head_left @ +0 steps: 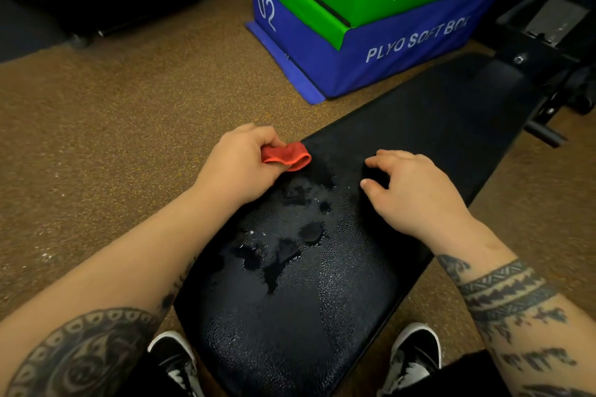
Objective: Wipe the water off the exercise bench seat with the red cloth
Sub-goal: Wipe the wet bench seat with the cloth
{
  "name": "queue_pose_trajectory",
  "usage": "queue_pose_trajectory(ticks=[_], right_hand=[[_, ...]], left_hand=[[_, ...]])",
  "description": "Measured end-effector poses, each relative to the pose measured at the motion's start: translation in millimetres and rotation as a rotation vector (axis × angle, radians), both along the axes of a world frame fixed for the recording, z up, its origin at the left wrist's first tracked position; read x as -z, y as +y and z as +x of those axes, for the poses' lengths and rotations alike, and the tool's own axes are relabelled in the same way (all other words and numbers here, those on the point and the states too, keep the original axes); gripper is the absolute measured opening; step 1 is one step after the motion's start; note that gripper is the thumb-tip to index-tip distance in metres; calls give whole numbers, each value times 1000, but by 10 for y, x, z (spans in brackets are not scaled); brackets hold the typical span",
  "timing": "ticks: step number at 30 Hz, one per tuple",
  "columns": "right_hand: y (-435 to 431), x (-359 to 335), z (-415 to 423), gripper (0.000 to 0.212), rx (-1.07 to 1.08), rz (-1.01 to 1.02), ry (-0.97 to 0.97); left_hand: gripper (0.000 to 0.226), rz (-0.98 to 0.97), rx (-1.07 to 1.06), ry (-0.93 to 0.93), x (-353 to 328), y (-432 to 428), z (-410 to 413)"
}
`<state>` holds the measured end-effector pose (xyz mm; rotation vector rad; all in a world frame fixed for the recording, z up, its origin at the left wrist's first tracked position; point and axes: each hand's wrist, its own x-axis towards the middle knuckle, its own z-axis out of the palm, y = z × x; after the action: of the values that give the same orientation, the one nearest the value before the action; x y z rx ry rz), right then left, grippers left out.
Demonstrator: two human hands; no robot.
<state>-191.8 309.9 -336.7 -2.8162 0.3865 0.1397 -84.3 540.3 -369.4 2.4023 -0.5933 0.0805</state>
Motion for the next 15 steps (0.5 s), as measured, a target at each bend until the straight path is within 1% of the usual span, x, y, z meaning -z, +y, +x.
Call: queue_pose_trajectory(ticks=[2, 4, 6, 7, 8, 9, 11, 12, 15], right_hand=[[-7, -6, 0, 48, -12, -8, -2], [-27, -12, 9, 46, -15, -12, 2], [-63, -23, 34, 41, -11, -3, 3], [-84, -31, 47, 39, -8, 7, 0], [-103, -40, 61, 38, -6, 18, -3], [-120, -49, 72, 38, -5, 30, -5], [-145, -65, 95, 40, 2, 56, 1], [-151, -72, 108, 42, 2, 68, 8], [-159, -74, 135, 46, 2, 83, 28]], left_hand=[[16, 42, -64, -11, -11, -52, 38], [16, 38, -148, -29, -53, -95, 71], [14, -63, -196, 7, -108, -137, 82], [14, -121, -174, 49, -128, -174, 70], [14, -138, -121, 88, -133, -215, 45], [15, -113, -52, 102, -121, -257, 7], [20, -5, 43, 45, -57, -340, -41], [22, 25, 43, 18, -39, -371, -31], [21, 71, -12, 43, -21, -475, 105]])
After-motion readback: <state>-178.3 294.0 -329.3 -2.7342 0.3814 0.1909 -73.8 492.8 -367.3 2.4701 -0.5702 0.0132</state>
